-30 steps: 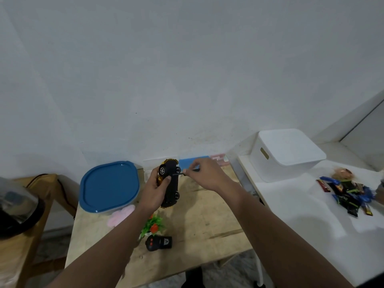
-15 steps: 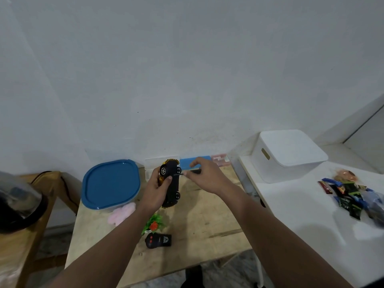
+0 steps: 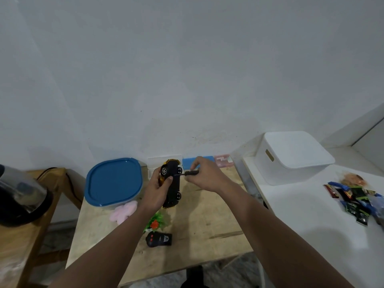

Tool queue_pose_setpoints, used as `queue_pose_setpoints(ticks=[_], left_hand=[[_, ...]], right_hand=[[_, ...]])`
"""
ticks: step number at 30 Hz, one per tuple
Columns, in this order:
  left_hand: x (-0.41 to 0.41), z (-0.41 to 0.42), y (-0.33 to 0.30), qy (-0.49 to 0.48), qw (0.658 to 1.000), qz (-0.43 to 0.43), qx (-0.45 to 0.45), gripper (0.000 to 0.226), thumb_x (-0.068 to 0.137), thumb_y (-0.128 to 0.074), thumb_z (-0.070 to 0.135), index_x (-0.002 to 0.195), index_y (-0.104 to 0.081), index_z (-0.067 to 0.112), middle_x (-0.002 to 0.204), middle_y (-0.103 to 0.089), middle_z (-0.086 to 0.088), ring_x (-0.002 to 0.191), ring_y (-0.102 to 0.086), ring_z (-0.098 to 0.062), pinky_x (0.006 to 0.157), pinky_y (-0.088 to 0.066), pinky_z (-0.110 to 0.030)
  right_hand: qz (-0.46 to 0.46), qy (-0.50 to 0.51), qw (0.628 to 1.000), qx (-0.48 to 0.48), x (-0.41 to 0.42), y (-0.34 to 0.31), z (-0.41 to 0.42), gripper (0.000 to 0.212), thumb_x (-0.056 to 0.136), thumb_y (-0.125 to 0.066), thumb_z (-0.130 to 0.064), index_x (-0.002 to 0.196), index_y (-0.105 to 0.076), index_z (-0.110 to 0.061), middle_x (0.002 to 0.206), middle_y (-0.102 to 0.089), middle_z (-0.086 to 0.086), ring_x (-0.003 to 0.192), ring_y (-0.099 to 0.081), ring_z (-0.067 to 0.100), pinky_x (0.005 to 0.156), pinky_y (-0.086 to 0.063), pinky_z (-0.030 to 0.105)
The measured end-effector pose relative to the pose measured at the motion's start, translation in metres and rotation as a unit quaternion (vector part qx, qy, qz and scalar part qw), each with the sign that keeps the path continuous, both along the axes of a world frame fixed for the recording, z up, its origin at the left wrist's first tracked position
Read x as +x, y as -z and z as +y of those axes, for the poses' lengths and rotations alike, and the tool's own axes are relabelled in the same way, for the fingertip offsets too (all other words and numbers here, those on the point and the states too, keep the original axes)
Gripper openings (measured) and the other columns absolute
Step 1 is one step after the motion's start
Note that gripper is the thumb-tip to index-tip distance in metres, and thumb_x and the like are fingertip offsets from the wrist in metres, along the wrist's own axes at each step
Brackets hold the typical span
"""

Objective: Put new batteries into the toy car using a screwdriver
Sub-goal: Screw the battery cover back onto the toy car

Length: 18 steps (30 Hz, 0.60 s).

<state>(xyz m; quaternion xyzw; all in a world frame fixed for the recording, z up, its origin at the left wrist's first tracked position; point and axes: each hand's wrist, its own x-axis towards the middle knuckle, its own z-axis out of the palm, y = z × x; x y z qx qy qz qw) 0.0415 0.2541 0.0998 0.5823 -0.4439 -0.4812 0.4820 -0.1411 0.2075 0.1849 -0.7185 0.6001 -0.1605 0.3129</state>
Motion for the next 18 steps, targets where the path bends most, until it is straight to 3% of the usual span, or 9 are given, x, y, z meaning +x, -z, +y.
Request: queue_pose_setpoints(ticks=[3,6,9,11,13,16,18], left_hand=[[0.0,-0.003,-0.001,-0.004,1.0,-0.007,-0.001,0.033,0.105,-0.057,0.024,0.137,-0.054,0.032,0.117,-0.071,0.003,0.108,-0.069,-0.016,0.089,-0.057,-0.037],[-0.001,-0.008,-0.004,-0.008,1.0,-0.007,-0.005,0.033,0.106,-0.057,0.022,0.138,-0.053,0.031,0.118,-0.07,0.005,0.106,-0.069,-0.013,0.081,-0.057,-0.028],[-0.003,-0.011,-0.006,-0.015,1.0,-0.004,-0.002,0.033,0.106,-0.056,0.021,0.138,-0.053,0.03,0.116,-0.07,0.006,0.104,-0.069,-0.011,0.072,-0.054,-0.02],[-0.005,-0.014,-0.006,-0.012,1.0,0.0,-0.001,0.033,0.106,-0.056,0.022,0.137,-0.052,0.032,0.116,-0.069,0.006,0.105,-0.069,-0.012,0.075,-0.055,-0.023],[-0.007,-0.019,-0.005,-0.011,1.0,0.004,0.003,0.033,0.106,-0.056,0.022,0.137,-0.052,0.033,0.117,-0.069,0.005,0.107,-0.068,-0.014,0.08,-0.055,-0.028],[-0.009,-0.024,-0.001,-0.009,1.0,0.009,0.014,0.033,0.107,-0.055,0.023,0.138,-0.052,0.032,0.118,-0.069,0.004,0.109,-0.068,-0.016,0.084,-0.056,-0.032],[-0.01,-0.027,0.001,-0.008,1.0,0.006,0.018,0.033,0.107,-0.055,0.024,0.138,-0.052,0.033,0.118,-0.068,0.006,0.108,-0.067,-0.014,0.085,-0.056,-0.033]], right_hand=[[0.025,-0.005,1.0,-0.018,-0.001,0.0,-0.002,0.042,0.091,-0.067,-0.049,0.083,-0.06,-0.008,0.079,-0.064,0.011,0.071,-0.061,0.025,0.07,-0.052,0.044],[-0.008,-0.008,1.0,0.011,-0.002,0.0,-0.008,0.036,0.084,-0.075,-0.046,0.1,-0.061,-0.017,0.091,-0.067,0.001,0.083,-0.066,0.019,0.065,-0.051,0.034],[0.012,0.0,1.0,-0.001,-0.004,-0.001,-0.015,0.039,0.088,-0.071,-0.046,0.077,-0.059,-0.01,0.073,-0.06,0.002,0.069,-0.059,0.019,0.063,-0.047,0.033],[0.012,-0.001,1.0,0.002,-0.004,-0.001,-0.018,0.046,0.088,-0.068,-0.053,0.081,-0.063,-0.008,0.076,-0.062,0.003,0.072,-0.062,0.02,0.063,-0.046,0.036],[-0.002,0.001,1.0,0.019,-0.006,-0.001,-0.024,0.034,0.083,-0.076,-0.046,0.092,-0.065,-0.015,0.088,-0.064,-0.004,0.086,-0.064,0.018,0.069,-0.05,0.035],[0.001,0.004,1.0,0.008,-0.009,0.001,-0.033,0.036,0.088,-0.073,-0.043,0.073,-0.061,-0.013,0.07,-0.062,0.002,0.071,-0.062,0.019,0.07,-0.053,0.037],[0.003,0.001,1.0,0.01,-0.01,0.001,-0.036,0.035,0.091,-0.068,-0.046,0.087,-0.067,-0.011,0.079,-0.064,0.0,0.08,-0.065,0.02,0.076,-0.054,0.037]])
